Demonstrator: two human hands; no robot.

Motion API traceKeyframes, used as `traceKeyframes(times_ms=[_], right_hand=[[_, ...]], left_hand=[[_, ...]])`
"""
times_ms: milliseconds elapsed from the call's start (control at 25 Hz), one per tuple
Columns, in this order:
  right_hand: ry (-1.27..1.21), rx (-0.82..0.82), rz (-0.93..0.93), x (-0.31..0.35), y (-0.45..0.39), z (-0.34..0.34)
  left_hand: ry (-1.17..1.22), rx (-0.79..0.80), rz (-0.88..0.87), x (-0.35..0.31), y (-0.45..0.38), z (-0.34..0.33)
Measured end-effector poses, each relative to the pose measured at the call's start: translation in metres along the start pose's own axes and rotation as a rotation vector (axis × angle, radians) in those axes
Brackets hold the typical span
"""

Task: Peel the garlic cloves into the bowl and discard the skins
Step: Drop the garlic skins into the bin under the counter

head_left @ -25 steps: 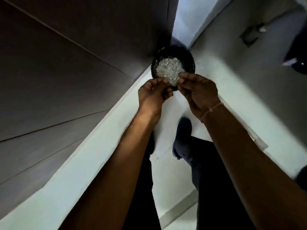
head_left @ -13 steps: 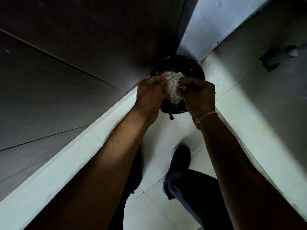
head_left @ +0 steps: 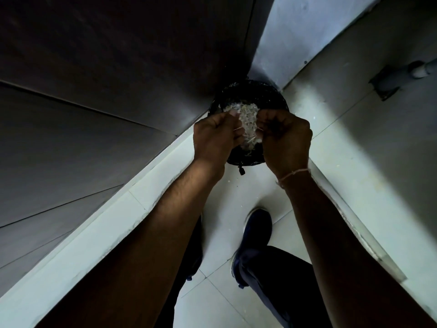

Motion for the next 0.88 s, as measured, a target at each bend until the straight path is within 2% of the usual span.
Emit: traceKeyframes(times_ms=[80,160,200,280,320,360,400,440,480,560,600,680,760,800,880], right_hand=[[0.122,-0.026,0.084,0.011,0.006,0.007],[0.237,-0.091,0.247,0.026,0.017,0.007],[0.231,-0.056,0.308,0.029,0.021,-0.001],[0.130,0.174,0.270,0.030,0.025,-0.018],[0.172,0.236,0.273,0.031,0.025,-0.021],[0.251,0.245,0.273,0.030,0.024,-0.019],[0.337,0.181,0.280,0.028,0.023,-0.013],[0.374,0.099,0.339,0.035,0.025,-0.008],[0.368,0.086,0.413,0.041,0.029,-0.009],[0.359,0.236,0.456,0.041,0.035,-0.024],[0.322,0.308,0.371,0.035,0.031,-0.027],[0.328,0.215,0.291,0.030,0.026,-0.017],[0.348,0.078,0.419,0.035,0.029,-0.005],[0.338,0.073,0.473,0.036,0.029,-0.002],[0.298,0.045,0.402,0.030,0.019,0.008]], left_hand=[[0.042,-0.001,0.091,0.005,0.001,-0.003],[0.042,0.015,0.135,0.009,0.001,-0.004],[0.040,0.038,0.131,0.008,0.002,-0.006],[0.069,0.102,0.127,0.005,0.005,-0.011],[0.105,0.124,0.139,0.004,0.006,-0.013],[0.149,0.137,0.161,0.002,0.007,-0.015],[0.195,0.151,0.190,0.000,0.007,-0.016],[0.234,0.172,0.223,-0.002,0.007,-0.017],[0.273,0.199,0.261,-0.004,0.006,-0.018],[0.323,0.224,0.311,-0.004,0.008,-0.016],[0.313,0.225,0.311,-0.004,0.009,-0.015],[0.265,0.230,0.265,-0.002,0.007,-0.010],[0.261,0.267,0.217,0.000,0.005,-0.010],[0.267,0.290,0.203,0.000,0.005,-0.011],[0.235,0.316,0.178,0.002,0.005,-0.010]])
Point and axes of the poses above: each hand's wrist, its own y-axis away from the middle knuckle, its own z-axis out of the back of the hand, x = y × z, the point moved 6 cm from there along -y, towards the middle knuckle, and after that the axes turned 9 degrees about y, right-handed, at the moved point
